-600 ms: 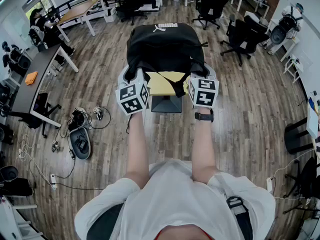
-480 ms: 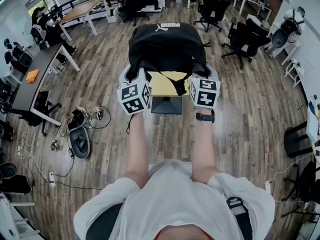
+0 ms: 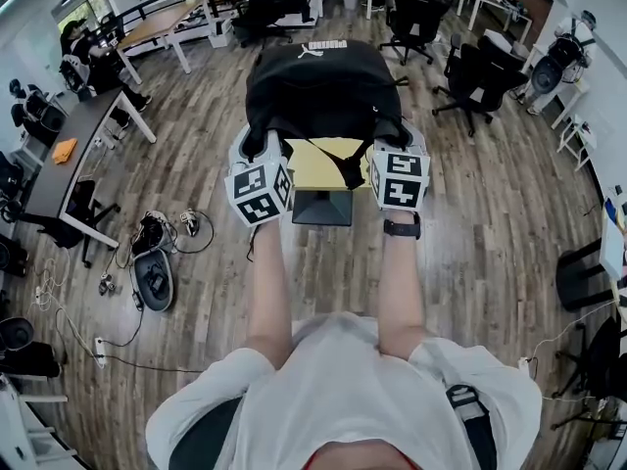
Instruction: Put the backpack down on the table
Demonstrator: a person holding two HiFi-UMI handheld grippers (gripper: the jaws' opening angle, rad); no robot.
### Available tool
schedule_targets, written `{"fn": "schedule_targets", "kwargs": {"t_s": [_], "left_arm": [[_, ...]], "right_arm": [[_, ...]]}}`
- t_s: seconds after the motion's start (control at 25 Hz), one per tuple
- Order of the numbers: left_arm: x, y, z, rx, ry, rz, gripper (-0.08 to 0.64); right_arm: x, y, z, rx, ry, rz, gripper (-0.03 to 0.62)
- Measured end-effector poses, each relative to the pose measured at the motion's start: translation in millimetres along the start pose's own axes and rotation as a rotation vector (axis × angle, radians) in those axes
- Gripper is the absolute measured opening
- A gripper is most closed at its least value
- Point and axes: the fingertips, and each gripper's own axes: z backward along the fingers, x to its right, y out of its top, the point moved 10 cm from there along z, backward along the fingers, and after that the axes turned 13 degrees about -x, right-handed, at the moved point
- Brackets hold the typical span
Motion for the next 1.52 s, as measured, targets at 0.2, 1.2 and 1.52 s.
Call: {"fn": "schedule_targets", "kwargs": {"t_s": [0.2,1.2,1.52], "left_arm": [[27.5,-9.7,4.8,-0.001,-0.009,-0.009,0.087],[-34.8,12.5,-176.2,0.049,-0.055,0.018,0.095],[-99.9,11.9,-268.1,0.040,-0.105,0.050,0.095]], "right_arm": [[19.4,-15.8,11.4,-0.009,-0.030,0.006,0.048],[22.4,23.2,-170.3,-0.036,-0.118,-0.014,0.048],[-6.0,48.7,-266.8,-0.050,-0.166,-0.017,0.048]]}}
